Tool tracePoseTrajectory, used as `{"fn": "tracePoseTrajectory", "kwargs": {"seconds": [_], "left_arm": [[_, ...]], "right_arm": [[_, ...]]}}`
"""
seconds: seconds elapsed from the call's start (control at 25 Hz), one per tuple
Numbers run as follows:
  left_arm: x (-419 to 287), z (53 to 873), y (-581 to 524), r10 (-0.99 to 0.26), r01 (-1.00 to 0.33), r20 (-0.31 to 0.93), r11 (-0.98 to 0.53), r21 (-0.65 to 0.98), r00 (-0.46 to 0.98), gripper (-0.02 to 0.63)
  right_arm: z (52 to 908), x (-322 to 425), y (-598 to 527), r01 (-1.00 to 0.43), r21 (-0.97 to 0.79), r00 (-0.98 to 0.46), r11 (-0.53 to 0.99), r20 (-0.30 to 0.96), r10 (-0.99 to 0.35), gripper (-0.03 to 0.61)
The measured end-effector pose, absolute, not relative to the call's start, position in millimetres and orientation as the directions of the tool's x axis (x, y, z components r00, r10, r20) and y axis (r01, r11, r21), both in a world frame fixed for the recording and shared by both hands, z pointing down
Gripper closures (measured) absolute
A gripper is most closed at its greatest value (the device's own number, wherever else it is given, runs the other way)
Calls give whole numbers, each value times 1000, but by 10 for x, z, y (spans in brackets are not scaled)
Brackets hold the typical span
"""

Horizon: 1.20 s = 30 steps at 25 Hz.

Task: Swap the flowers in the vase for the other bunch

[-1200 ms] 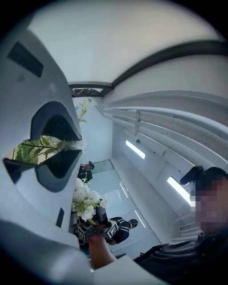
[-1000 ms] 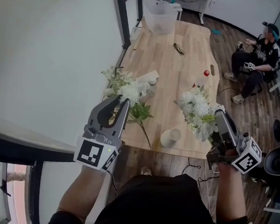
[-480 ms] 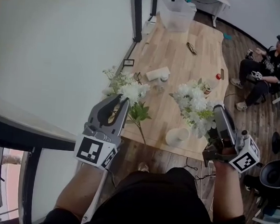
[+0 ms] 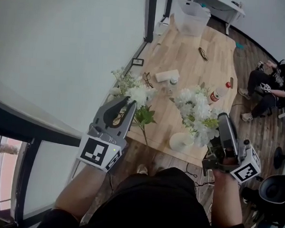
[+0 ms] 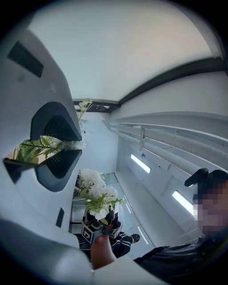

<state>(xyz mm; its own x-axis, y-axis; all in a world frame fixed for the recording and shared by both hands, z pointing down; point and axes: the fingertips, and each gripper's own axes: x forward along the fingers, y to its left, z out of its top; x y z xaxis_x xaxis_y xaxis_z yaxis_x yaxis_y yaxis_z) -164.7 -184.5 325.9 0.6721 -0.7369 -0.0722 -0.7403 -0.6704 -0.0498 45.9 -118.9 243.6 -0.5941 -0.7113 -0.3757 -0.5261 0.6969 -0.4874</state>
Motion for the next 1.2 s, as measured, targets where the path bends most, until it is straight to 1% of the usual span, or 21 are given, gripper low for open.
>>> {"fn": "tracePoseTrajectory", "kwargs": {"seconds": [0.32,0.68,1.0,1.2], "left_arm": [[-1629,3301,-1823,-778,-778,-35,-626,-45,628,552],[-1653,3350,-1788,-821,-821,7,-570,-45,570,554],[-1739,3409,-1710,-846,-845,10,-533,-48,533,554],[-1817,3391,-1705,-861,-859,9,-509,-57,509,554]], "right_arm": [[2558,386,-1257,-419,-549,-644,724,-382,-663,506],[2735,352,-1442,-335,-611,-679,718,-372,-633,506],[2625,197,-1400,-274,-586,-720,763,-401,-567,506],[2763,196,-1421,-266,-598,-729,756,-388,-564,506]]}}
